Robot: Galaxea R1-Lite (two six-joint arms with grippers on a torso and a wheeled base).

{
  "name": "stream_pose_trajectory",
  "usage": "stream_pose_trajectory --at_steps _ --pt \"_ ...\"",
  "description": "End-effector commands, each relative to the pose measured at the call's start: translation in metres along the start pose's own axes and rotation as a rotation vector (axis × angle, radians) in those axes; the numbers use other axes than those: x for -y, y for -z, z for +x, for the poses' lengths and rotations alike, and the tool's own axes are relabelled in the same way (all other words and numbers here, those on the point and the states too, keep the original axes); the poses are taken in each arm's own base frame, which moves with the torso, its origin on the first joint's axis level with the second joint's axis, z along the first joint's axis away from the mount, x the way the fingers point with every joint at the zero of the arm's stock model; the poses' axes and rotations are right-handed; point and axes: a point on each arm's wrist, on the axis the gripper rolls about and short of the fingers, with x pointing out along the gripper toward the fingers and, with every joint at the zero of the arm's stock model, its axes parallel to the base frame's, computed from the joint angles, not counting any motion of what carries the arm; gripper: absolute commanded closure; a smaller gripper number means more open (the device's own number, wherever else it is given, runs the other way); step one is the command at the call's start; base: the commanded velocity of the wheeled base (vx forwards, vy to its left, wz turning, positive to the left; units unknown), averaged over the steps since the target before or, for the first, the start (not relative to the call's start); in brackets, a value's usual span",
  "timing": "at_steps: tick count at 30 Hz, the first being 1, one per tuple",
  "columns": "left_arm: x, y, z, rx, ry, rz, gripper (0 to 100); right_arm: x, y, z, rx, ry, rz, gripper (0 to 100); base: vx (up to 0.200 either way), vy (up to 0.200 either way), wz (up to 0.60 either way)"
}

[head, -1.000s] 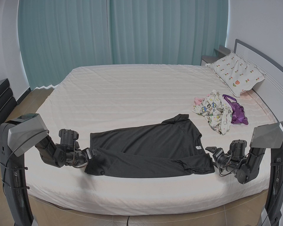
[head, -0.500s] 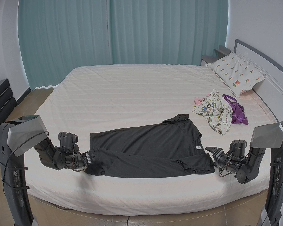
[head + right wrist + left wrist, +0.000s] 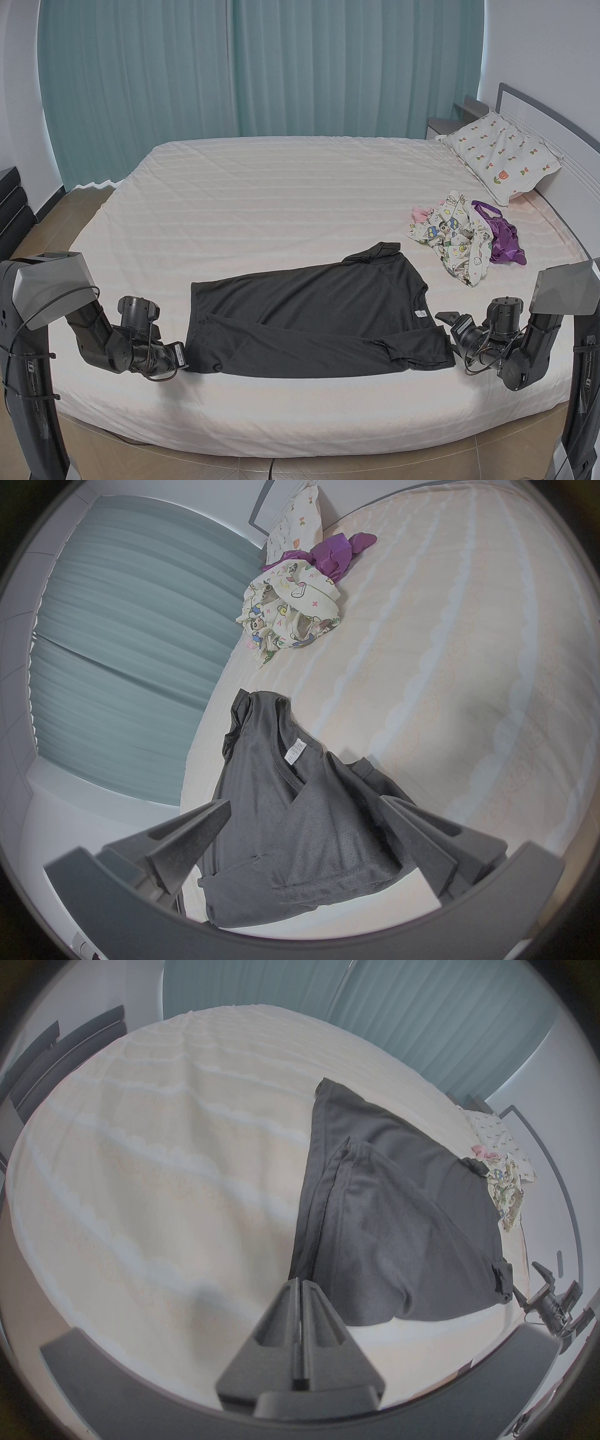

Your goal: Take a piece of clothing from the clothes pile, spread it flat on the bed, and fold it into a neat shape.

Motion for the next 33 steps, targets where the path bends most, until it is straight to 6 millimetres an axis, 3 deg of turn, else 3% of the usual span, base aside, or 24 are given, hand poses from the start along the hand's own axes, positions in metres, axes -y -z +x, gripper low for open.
stream_pose_trajectory --at_steps 1,9,10,20,33 --pt "-0.004 0.006 -0.009 -0.014 -0.012 -0.004 100 0.000 0.000 0.000 -0.001 0.000 0.000 0 0.000 0.000 0.00" --pt "-0.002 0.000 -0.018 0.017 -0.001 -0.006 100 0.000 0.000 0.000 -0.001 0.000 0.000 0 0.000 0.000 0.00" --pt "-0.002 -0.001 -0.019 0.020 0.000 -0.007 0 0.000 0.000 0.000 -0.001 0.000 0.000 0 0.000 0.000 0.00" --pt "0.005 -0.011 -0.018 0.045 0.048 -0.005 0 0.000 0.000 0.000 -0.001 0.000 0.000 0 0.000 0.000 0.00" --pt "0.018 -0.009 -0.008 0.049 0.120 0.022 0 0.000 0.000 0.000 -0.001 0.000 0.000 0 0.000 0.000 0.00"
